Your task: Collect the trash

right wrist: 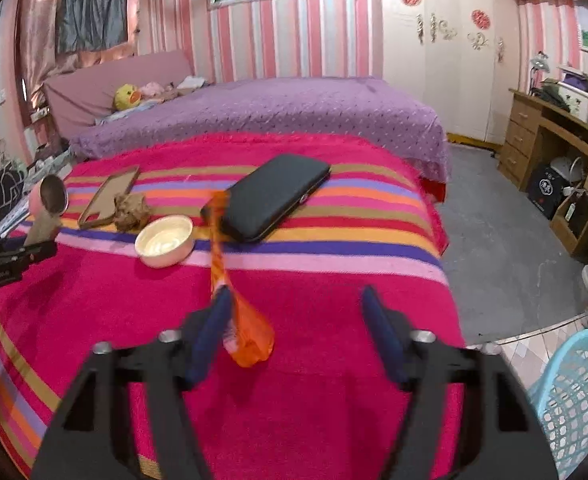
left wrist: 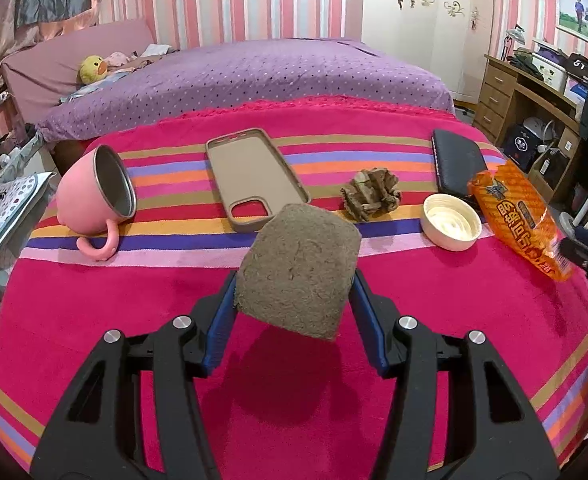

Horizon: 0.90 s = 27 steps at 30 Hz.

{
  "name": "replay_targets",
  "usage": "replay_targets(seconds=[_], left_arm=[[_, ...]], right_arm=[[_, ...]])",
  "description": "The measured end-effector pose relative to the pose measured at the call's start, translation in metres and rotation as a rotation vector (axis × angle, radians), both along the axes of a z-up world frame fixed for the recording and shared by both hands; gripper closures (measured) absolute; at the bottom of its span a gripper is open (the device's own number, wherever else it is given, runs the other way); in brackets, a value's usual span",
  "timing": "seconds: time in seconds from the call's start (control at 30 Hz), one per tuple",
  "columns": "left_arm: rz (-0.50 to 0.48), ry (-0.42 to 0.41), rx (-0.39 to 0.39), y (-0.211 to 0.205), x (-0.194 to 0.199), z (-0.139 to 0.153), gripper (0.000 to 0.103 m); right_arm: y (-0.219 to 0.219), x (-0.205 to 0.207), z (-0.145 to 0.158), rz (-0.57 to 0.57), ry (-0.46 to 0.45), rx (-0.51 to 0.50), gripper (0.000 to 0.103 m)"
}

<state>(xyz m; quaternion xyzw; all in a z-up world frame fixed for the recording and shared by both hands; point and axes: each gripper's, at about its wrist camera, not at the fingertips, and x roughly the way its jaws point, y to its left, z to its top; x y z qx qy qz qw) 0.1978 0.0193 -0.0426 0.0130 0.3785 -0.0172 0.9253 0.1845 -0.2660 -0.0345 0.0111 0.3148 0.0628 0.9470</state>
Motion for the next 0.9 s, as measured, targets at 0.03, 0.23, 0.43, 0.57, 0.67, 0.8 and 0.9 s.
replay_targets(seconds=[0.03, 0.23, 0.43, 0.57, 0.67, 0.8, 0.9], left_arm=[[0.002, -0.001, 0.001, 0.001, 0.000, 0.000, 0.050], [0.002, -0.008, -0.001, 0.002, 0.000, 0.002, 0.049], [-0.002, -0.004, -0.003, 0.000, -0.001, 0.001, 0.050], [-0.008, -0.003, 0.006, -0.001, -0.001, 0.001, 0.049], [-0.007, -0.005, 0.013, -0.002, -0.001, 0.000, 0.049], [-0.001, -0.007, 0.010, 0.000, 0.000, 0.001, 0.049], [0.001, -0.015, 0.011, -0.001, -0.002, 0.002, 0.049]], right_arm=[[-0.001, 0.000, 0.001, -0.002, -0.002, -0.002, 0.035], [0.010, -0.003, 0.002, 0.046, 0.002, -0.009, 0.034], [0.022, 0.025, -0.014, 0.060, 0.093, -0.024, 0.034], [0.024, 0.044, -0.023, 0.060, 0.153, -0.023, 0.047], [0.027, 0.047, -0.027, 0.068, 0.165, -0.033, 0.058], [0.030, 0.042, -0.025, 0.092, 0.147, -0.041, 0.089], [0.031, 0.035, -0.018, 0.099, 0.107, -0.061, 0.095]])
